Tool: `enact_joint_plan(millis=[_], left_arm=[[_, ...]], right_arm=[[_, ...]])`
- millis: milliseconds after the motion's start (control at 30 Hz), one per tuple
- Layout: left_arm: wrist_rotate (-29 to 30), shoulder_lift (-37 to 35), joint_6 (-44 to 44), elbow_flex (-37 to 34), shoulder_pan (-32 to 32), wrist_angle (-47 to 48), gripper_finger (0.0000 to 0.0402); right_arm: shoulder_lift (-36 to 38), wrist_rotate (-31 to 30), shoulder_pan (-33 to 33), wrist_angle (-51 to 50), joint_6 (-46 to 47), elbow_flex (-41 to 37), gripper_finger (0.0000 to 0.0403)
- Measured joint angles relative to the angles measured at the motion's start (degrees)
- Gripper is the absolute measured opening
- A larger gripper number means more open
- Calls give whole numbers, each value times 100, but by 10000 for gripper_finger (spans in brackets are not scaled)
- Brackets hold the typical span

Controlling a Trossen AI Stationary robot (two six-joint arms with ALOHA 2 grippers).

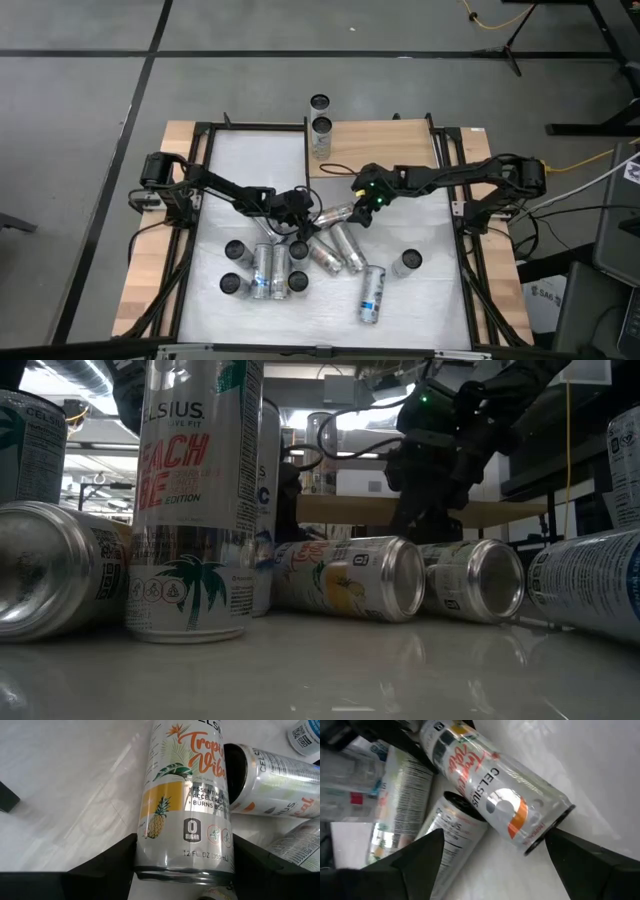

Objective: Place canned beverage on shelf
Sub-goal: Put the right orange soda can on the shelf aligned with the other orange soda cans

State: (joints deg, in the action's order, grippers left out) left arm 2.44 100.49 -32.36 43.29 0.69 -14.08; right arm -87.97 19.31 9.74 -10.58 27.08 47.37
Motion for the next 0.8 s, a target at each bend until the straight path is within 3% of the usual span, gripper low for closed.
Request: enact_joint_plan(millis=[800], left_arm=[[-65, -9, 247, -14, -11, 68, 247]], right_arm=[[-2, 873, 11, 246, 358, 186, 340]])
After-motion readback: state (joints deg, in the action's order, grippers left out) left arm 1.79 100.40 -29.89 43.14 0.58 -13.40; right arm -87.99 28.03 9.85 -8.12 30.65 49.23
